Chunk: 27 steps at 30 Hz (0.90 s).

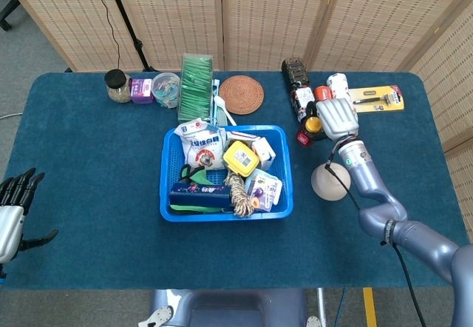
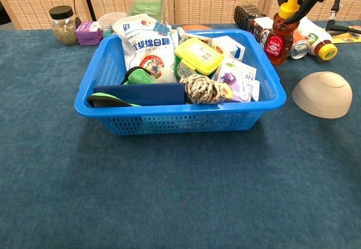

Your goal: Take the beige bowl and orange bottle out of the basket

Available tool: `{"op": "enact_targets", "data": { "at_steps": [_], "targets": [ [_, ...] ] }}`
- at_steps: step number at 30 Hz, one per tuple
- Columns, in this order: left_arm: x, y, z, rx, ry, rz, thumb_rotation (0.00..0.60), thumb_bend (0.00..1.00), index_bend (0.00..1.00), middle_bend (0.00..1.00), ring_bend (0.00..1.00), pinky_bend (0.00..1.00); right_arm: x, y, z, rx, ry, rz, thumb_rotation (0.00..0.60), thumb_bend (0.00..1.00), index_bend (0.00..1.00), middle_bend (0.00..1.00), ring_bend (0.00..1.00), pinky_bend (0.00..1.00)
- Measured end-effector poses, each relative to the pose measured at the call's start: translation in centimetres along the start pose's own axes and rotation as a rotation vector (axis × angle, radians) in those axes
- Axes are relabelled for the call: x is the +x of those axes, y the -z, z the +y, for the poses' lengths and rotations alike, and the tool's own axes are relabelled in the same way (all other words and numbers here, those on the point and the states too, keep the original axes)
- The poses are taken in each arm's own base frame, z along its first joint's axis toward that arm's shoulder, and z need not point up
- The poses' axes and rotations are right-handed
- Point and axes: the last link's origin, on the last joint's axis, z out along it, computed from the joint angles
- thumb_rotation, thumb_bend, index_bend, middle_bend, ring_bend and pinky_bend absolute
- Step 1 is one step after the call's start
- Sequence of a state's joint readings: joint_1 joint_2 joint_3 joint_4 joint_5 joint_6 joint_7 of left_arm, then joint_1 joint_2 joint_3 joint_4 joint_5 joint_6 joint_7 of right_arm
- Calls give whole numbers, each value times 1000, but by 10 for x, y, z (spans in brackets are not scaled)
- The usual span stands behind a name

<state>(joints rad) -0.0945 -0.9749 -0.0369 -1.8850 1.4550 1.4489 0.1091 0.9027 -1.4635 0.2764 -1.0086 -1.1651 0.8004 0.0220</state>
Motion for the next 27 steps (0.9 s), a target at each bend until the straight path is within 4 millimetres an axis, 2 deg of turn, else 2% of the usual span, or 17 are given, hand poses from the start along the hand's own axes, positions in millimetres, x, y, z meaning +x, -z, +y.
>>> {"op": "enact_targets", "data": {
  "at_steps": [5,7,11,13,21,27],
  "targets": [
    [0,0,0,-1,0,-1,600,63,0,0,0,0,-2,0,1,-6,12,-14,600,516,475,424,451,709],
    [0,1,0,0,1,1,600,63,0,0,0,0,-2,1,0,-7,18,-13,600,516,421,368,412,696],
    [1,1,-1,1,3,3,600,63,0,0,0,0,-5,3,0,-9,21,-52,600,517,226,171,256,669],
    [1,1,-1,0,3,3,600,64,0,0,0,0,-5,5,0,-11,24,-64,600,517,187,133,231,668],
    [2,1,-2,1,9,5,600,63,0,0,0,0,6,13,-2,0,25,-35,600,516,184,125,229,667],
    [3,1,-2,-3,15,3,600,64,0,0,0,0,30,32,1,24,12,37,600,517,182,124,228,667]
  ]
}}
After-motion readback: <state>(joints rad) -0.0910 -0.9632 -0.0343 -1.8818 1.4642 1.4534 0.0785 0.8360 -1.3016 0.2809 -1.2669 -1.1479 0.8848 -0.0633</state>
